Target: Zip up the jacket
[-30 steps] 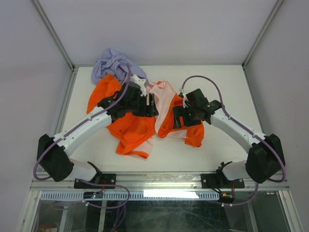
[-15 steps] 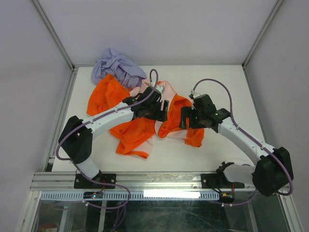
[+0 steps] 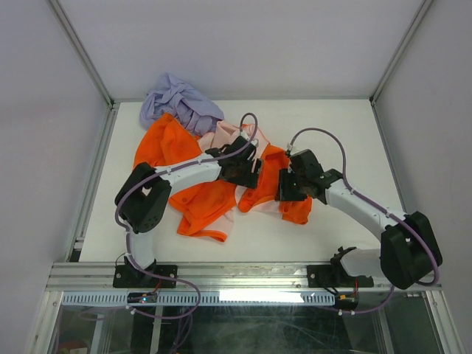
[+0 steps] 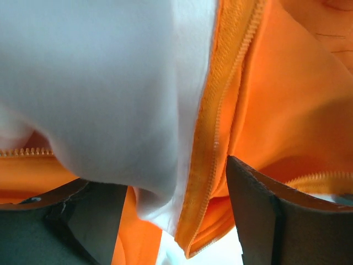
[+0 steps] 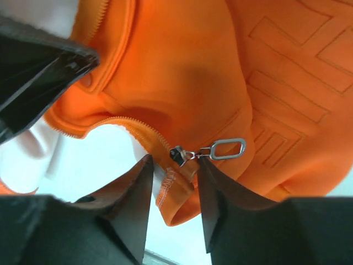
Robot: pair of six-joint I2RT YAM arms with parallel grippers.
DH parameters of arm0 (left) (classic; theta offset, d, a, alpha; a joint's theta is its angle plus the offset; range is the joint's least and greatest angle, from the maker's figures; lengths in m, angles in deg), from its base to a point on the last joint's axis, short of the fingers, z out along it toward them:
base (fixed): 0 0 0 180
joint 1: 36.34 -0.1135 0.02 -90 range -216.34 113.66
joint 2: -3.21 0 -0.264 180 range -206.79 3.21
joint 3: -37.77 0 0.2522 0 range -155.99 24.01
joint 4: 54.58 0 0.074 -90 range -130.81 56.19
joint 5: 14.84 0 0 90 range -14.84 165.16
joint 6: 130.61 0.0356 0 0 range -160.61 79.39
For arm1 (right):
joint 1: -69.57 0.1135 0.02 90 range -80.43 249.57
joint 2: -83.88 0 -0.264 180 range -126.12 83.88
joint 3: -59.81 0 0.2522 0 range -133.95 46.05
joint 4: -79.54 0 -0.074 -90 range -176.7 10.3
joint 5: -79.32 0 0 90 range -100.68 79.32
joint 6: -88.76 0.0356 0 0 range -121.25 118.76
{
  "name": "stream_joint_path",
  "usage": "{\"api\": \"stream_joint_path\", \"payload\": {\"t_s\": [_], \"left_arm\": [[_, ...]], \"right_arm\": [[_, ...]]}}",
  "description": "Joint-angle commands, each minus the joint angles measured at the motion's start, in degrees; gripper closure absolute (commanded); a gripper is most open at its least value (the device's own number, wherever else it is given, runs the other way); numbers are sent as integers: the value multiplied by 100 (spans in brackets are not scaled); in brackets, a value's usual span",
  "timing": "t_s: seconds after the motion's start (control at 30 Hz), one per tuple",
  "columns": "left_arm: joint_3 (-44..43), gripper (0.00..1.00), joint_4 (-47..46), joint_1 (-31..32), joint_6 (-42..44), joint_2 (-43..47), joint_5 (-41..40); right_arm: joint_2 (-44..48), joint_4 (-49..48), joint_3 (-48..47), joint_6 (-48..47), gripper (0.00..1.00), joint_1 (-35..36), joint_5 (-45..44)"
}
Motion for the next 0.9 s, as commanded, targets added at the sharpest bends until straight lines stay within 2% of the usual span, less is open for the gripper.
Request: {"api": "stream_joint_path", "payload": {"t_s": [0.0, 0.1, 0.17, 0.27, 0.37, 0.5, 0.57, 0.67, 0.8, 0.87], "left_arm": [[-387, 32, -515, -329, -24, -168, 196], [-595, 40, -636, -597, -151, -298, 540], [-766, 43, -686, -747, -226, -395, 690], [-1019, 47, -721, -937, -335, -576, 906], [-1181, 50, -806, -1084, -468, -746, 1104], [-1194, 51, -869, -1173, -600, -831, 1305], [-1073, 50, -939, -1183, -602, -681, 1280], [-787, 47, -1077, -1245, -601, -375, 1203], [-486, 40, -1079, -1310, -487, 160, 1101], [-305, 38, -1060, -1302, -462, 499, 1124]], "right_arm": [[355, -563, -26, -30, 69, 265, 514], [472, -629, -26, -131, 88, 621, 699], [461, -680, -6, -193, 96, 910, 784], [339, -915, 80, -213, 98, 1402, 973], [92, -1210, 113, -144, 96, 1963, 1075], [-504, -1091, -127, -197, 86, 2543, 1117], [-601, -992, -178, -219, 78, 2631, 1318], [-438, -745, -190, -269, 62, 2643, 1555], [41, -136, -327, -391, 40, 2643, 1427], [290, 50, -417, -433, 31, 2632, 1407]]}}
